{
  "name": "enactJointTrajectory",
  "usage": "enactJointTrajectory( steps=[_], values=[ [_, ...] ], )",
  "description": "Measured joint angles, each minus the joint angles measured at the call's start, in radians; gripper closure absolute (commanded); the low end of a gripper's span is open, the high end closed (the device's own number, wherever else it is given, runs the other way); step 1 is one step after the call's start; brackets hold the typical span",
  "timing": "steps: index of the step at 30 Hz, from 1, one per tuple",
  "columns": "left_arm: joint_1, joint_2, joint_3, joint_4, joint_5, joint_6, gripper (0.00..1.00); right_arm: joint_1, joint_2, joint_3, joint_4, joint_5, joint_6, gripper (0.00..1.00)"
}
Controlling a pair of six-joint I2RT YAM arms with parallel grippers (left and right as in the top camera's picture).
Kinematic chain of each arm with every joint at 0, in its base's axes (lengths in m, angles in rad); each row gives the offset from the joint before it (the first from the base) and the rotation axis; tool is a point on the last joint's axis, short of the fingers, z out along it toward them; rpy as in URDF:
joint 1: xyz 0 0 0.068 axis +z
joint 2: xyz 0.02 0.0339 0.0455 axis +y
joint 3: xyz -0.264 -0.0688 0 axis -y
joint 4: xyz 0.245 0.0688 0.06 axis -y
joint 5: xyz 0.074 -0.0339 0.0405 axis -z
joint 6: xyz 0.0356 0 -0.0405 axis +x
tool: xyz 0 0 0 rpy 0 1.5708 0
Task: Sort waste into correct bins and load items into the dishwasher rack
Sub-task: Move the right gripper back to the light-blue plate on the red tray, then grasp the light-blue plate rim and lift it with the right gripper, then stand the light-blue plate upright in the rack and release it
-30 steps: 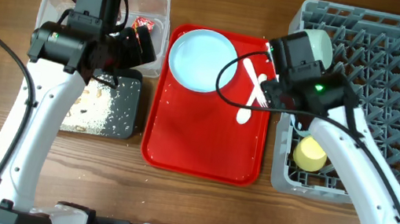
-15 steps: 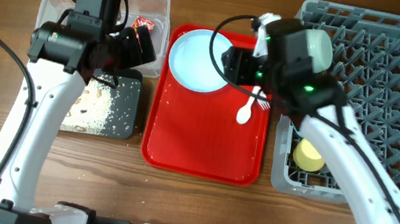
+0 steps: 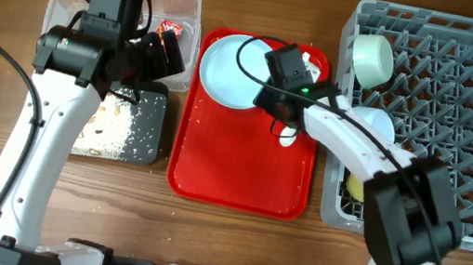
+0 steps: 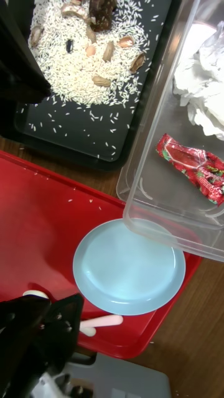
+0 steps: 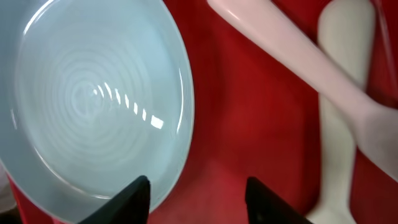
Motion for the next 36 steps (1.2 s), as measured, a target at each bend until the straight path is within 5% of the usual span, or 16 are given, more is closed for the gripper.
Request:
enactJointTrajectory(
  steps=[5,11,25,36],
  values=[
    [0.0,0.0,0.0,0.0,0.0,0.0,0.0,0.0,0.07,0.0,0.021,0.006,0.017,0.66],
    [0.0,0.0,0.0,0.0,0.0,0.0,0.0,0.0,0.071,0.0,0.019,0.01,0.029,0.95],
    [0.0,0.0,0.0,0.0,0.0,0.0,0.0,-0.016,0.014,0.019,-0.082,-0.018,-0.159,0.96],
    [0.0,0.0,0.0,0.0,0.0,0.0,0.0,-0.134,-0.571,0.052,-0.142,0.298,-0.446,0.96]
  ],
)
